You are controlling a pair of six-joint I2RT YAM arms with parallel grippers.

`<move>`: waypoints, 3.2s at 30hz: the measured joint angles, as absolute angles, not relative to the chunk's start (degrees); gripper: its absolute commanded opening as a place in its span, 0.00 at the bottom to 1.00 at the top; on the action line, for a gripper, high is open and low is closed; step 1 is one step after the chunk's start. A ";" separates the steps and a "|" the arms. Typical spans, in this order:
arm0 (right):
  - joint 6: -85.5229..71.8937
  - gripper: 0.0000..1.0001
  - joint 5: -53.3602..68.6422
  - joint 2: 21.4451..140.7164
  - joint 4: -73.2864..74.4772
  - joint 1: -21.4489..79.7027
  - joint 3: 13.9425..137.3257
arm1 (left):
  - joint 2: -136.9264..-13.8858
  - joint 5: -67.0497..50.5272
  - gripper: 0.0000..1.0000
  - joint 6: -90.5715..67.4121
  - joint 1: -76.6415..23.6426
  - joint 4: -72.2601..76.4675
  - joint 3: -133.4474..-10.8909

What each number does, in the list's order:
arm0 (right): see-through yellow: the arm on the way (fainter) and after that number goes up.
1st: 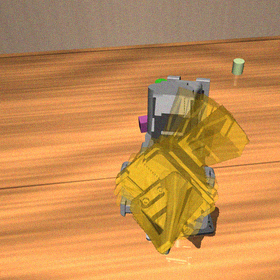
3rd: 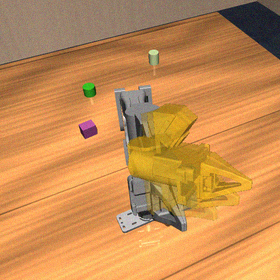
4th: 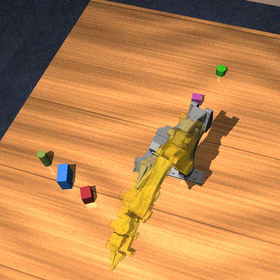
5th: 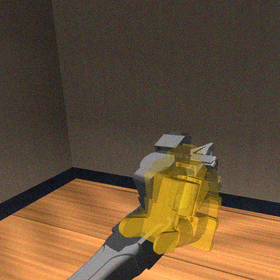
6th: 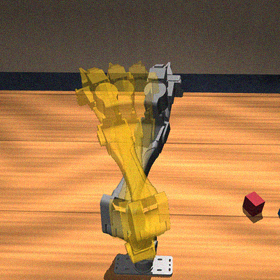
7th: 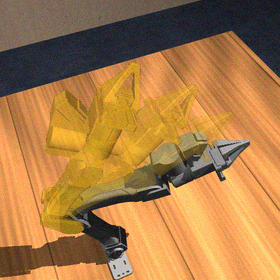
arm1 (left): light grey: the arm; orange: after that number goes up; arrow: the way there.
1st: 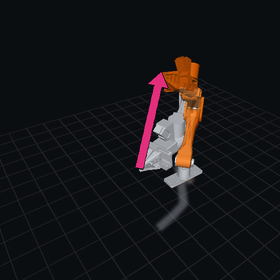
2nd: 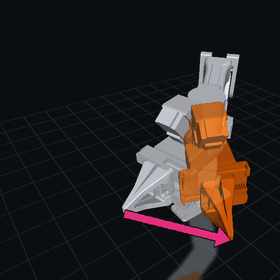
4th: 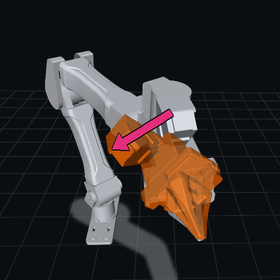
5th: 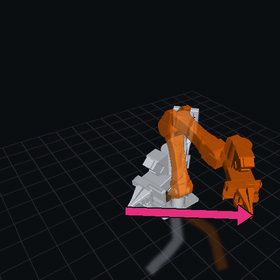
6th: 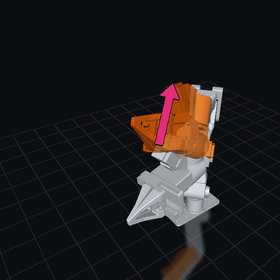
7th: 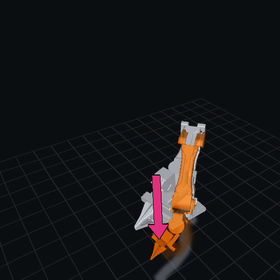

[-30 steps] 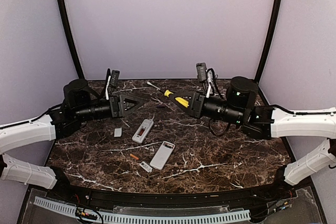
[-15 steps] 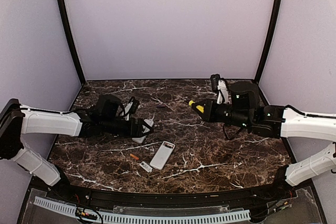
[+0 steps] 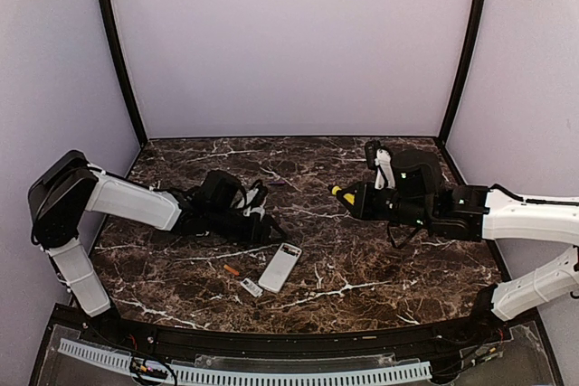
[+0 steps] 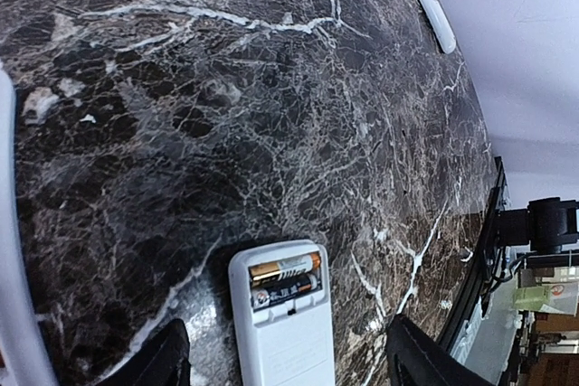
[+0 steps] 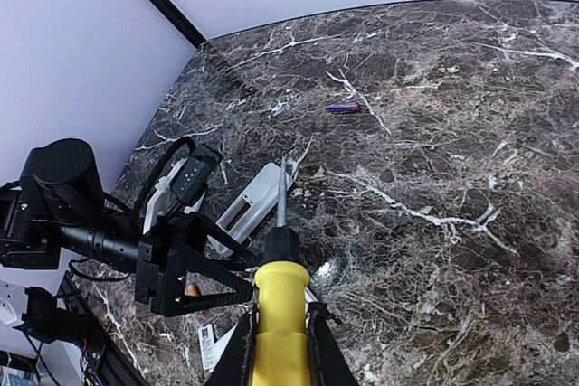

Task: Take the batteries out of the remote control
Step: Adjust the remote control without the battery cover at the center of the board, then hold the remote control without the battery cover at the center of the board.

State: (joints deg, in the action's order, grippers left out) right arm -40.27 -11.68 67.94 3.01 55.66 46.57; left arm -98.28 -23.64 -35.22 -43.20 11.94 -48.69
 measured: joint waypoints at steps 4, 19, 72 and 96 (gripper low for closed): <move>-40.82 0.00 -11.97 68.03 3.03 55.66 46.57 | -101.30 -24.77 0.73 -35.64 -43.68 13.61 -50.15; -41.67 0.00 -12.60 68.03 3.07 55.64 45.76 | -108.36 -28.29 0.73 -35.81 -44.56 15.59 -54.33; -48.66 0.00 -1.10 78.13 31.09 65.60 56.14 | -91.90 -14.06 0.56 -46.17 -51.29 -7.44 -48.82; -51.72 0.00 -4.16 92.36 44.31 67.94 70.19 | -91.77 -13.04 0.42 -47.22 -51.29 -7.79 -46.70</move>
State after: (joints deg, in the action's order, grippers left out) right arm -51.72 -4.16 92.36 44.31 67.94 70.19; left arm -91.77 -13.04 -47.22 -51.29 -7.79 -46.70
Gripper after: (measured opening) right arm 0.137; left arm 0.442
